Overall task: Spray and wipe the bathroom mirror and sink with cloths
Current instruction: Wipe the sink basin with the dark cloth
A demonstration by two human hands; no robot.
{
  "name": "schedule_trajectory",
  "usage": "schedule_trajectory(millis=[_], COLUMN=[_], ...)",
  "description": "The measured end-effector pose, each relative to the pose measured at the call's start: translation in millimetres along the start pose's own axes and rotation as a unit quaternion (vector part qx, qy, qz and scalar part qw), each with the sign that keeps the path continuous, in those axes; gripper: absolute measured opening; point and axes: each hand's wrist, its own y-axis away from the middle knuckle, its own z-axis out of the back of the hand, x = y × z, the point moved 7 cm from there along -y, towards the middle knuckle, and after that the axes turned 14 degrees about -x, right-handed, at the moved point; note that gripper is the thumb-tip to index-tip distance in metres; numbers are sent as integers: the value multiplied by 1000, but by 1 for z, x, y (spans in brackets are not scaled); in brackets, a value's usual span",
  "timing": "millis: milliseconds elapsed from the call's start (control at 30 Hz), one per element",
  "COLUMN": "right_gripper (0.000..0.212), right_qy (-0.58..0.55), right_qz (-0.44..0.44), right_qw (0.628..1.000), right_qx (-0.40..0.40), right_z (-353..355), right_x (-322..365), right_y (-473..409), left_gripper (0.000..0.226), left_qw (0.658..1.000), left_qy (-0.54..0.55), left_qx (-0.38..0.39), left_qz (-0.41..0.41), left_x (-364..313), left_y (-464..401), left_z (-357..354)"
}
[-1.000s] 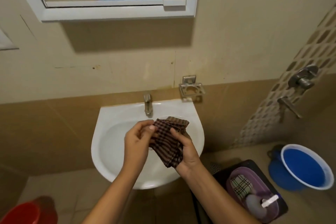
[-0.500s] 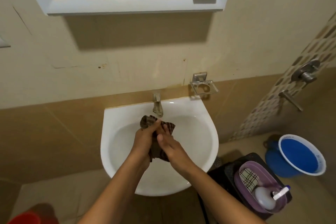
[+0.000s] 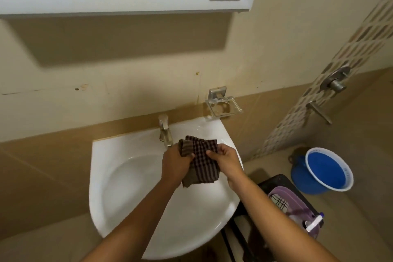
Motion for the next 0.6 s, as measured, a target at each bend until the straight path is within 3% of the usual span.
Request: schedule_trajectory(millis=[100, 233, 467, 533, 600], right_gripper=[30, 36, 15, 20, 27], right_qy=[69, 148, 266, 307, 323], right_qz=[6, 57, 121, 159, 177], right_qw=[998, 987, 954, 936, 928], right_qx=[-10, -34, -67, -66, -55], right_z=[2, -6, -15, -11, -5], right_x=[5, 20, 33, 33, 29], right_y=[-44, -95, -137, -141, -144], left_gripper=[13, 13, 25, 35, 43], left_qw=[996, 985, 975, 963, 942], left_qy=[-58, -144, -182, -187, -208], left_qx=[-28, -61, -114, -140, -109], left_qz=[-61, -71, -63, -138, -241], left_x=[-12, -10, -6, -8, -13], left_y=[-27, -70, -106, -97, -82], left_z=[-29, -64, -88, -91, -109])
